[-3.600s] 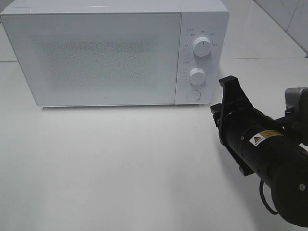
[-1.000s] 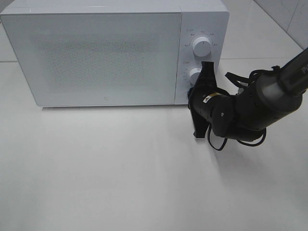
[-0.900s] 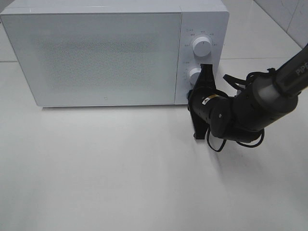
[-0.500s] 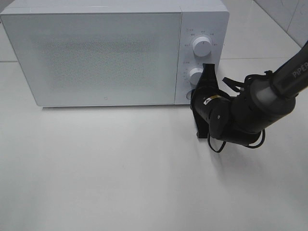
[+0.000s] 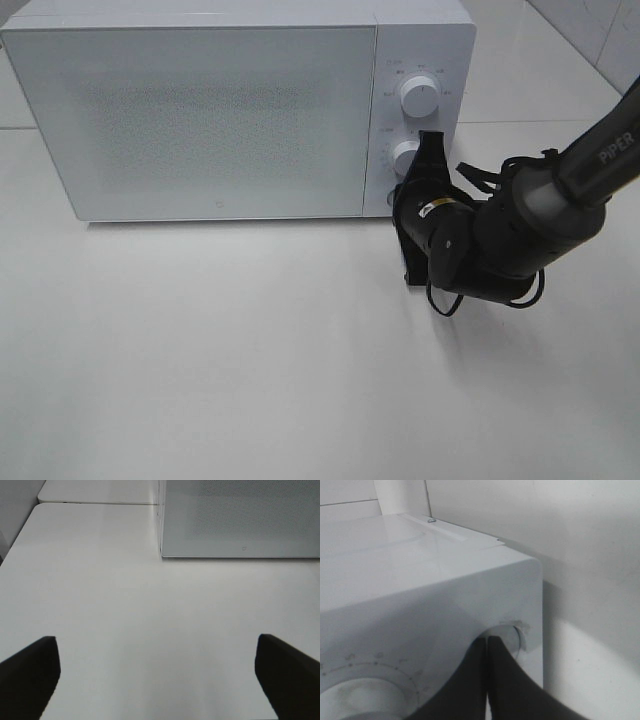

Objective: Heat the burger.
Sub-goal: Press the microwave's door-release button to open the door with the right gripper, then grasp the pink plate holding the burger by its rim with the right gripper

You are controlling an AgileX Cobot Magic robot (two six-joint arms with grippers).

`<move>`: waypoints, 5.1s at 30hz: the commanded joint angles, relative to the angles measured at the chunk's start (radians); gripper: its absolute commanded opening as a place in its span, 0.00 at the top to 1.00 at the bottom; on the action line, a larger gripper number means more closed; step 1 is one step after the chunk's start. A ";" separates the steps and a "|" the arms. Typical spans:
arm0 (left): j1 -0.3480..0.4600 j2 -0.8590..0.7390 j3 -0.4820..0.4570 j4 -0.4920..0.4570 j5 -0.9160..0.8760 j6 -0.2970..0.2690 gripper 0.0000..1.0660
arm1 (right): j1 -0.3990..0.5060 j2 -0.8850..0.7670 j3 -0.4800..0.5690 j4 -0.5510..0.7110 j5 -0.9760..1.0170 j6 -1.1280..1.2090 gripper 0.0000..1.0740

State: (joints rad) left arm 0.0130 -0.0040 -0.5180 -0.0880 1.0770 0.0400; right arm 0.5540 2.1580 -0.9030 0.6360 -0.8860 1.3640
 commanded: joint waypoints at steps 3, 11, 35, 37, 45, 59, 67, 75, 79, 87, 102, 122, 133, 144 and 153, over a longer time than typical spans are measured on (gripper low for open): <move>0.004 -0.007 0.003 -0.004 -0.009 0.002 0.08 | -0.020 0.006 -0.092 0.033 -0.210 -0.048 1.00; 0.004 -0.007 0.003 -0.004 -0.009 0.002 0.08 | -0.025 0.033 -0.174 0.035 -0.277 -0.114 1.00; 0.004 -0.008 0.003 -0.005 -0.009 0.002 0.08 | -0.014 -0.045 -0.014 0.020 -0.082 -0.082 1.00; 0.004 -0.008 0.003 -0.005 -0.009 0.002 0.08 | -0.013 -0.056 0.006 0.008 -0.036 -0.080 1.00; 0.004 -0.008 0.003 -0.005 -0.009 0.002 0.08 | -0.002 -0.136 0.099 -0.039 0.069 -0.064 1.00; 0.004 -0.008 0.003 -0.004 -0.009 0.002 0.08 | -0.002 -0.311 0.214 -0.193 0.288 -0.188 1.00; 0.004 -0.008 0.003 -0.004 -0.009 0.002 0.08 | -0.002 -0.429 0.240 -0.337 0.483 -0.403 1.00; 0.004 -0.008 0.003 -0.004 -0.009 0.002 0.08 | -0.002 -0.506 0.240 -0.408 0.632 -0.580 0.98; 0.004 -0.008 0.003 -0.004 -0.009 0.002 0.08 | -0.002 -0.548 0.240 -0.417 0.720 -0.690 0.98; 0.004 -0.008 0.003 -0.004 -0.009 0.002 0.08 | -0.002 -0.603 0.181 -0.433 0.964 -0.944 0.96; 0.004 -0.008 0.003 -0.004 -0.009 0.002 0.08 | -0.002 -0.610 -0.011 -0.473 1.365 -1.545 0.94; 0.004 -0.008 0.003 -0.004 -0.009 0.002 0.08 | -0.002 -0.610 -0.095 -0.579 1.523 -2.476 0.91; 0.004 -0.008 0.003 -0.004 -0.009 0.002 0.08 | 0.041 -0.610 -0.095 -0.853 1.411 -2.514 0.67; 0.004 -0.008 0.003 -0.004 -0.009 0.002 0.08 | 0.057 -0.596 -0.097 -0.894 1.273 -2.458 0.14; 0.004 -0.008 0.003 -0.004 -0.009 0.002 0.08 | 0.092 -0.512 -0.182 -0.939 1.261 -2.387 0.15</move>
State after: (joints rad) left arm 0.0130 -0.0040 -0.5180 -0.0880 1.0770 0.0410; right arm 0.6410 1.6430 -1.0770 -0.2910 0.3880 -1.0390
